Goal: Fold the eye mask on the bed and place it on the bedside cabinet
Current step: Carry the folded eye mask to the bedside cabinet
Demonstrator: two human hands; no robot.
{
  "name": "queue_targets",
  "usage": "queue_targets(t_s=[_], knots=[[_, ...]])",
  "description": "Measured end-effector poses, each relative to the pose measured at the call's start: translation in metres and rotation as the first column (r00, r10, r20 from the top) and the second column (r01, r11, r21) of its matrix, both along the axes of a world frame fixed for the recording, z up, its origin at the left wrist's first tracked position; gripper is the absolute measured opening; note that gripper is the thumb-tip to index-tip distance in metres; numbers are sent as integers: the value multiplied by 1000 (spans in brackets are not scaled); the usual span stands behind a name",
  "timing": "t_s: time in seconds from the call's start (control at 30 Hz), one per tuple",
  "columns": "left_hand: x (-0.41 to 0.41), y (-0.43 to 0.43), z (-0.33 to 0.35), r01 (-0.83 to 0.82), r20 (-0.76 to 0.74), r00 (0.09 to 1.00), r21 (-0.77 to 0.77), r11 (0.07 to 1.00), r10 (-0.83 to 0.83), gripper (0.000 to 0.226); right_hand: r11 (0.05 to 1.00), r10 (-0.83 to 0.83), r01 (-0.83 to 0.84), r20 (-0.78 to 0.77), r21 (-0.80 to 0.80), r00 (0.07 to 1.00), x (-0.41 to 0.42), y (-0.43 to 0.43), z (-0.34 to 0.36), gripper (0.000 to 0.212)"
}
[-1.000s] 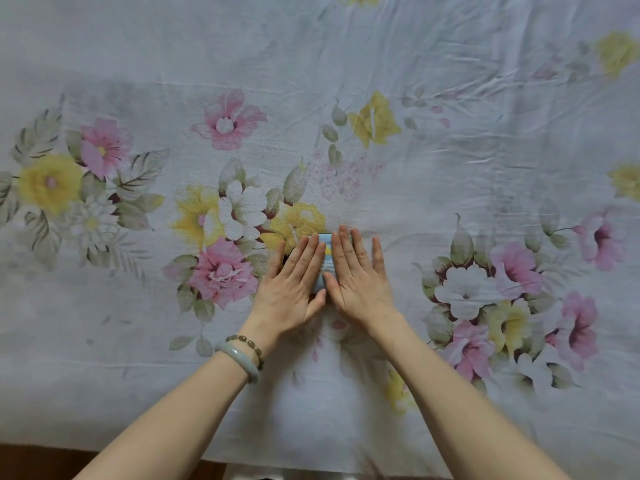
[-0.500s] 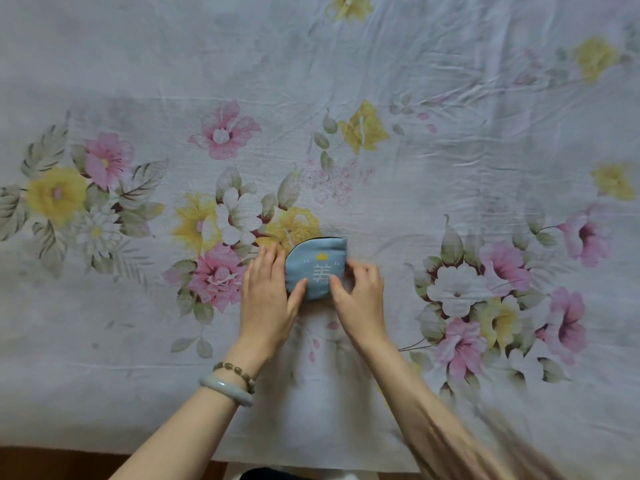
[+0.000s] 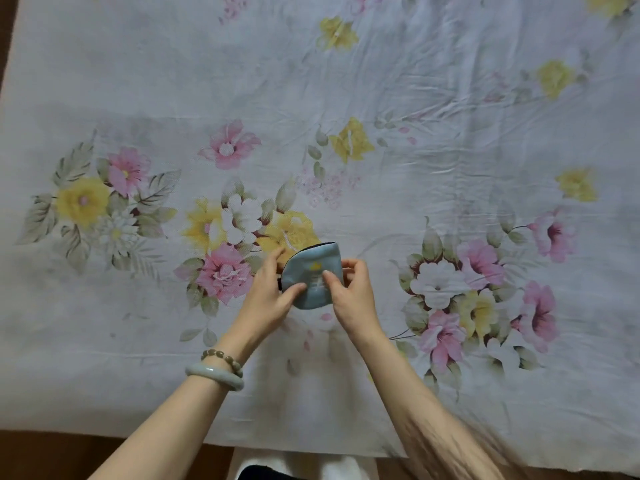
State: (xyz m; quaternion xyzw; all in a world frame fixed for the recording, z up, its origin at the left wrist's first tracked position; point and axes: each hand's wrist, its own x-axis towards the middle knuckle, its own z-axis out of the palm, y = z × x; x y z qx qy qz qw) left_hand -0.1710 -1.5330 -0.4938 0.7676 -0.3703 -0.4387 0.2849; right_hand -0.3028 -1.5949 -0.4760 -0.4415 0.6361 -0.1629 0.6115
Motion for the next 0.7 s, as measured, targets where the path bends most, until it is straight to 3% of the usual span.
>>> queue_targets(t_s=[0.13, 0.3, 0.4, 0.53, 0.7], knots=[[13, -17, 58, 4, -183, 983, -25, 1000, -8, 23, 999, -43, 40, 109, 22, 993, -3, -14, 50, 19], [22, -44, 160, -151, -503, 856, -32, 988, 114, 18, 997, -67, 73, 265, -14, 962, -1, -44, 146, 16], [24, -58, 226, -207, -646, 756, -82, 975, 106, 26, 993, -91, 113, 362, -39, 928, -2, -63, 210, 12], [27, -68, 314, -188, -687, 727, -204, 961, -4, 32, 982, -146, 188, 515, -31, 845, -6, -76, 293, 11], [18, -78, 401, -224, -675, 738, -252, 942, -5, 26, 971, -135, 221, 558, -89, 819, -14, -77, 381, 20]])
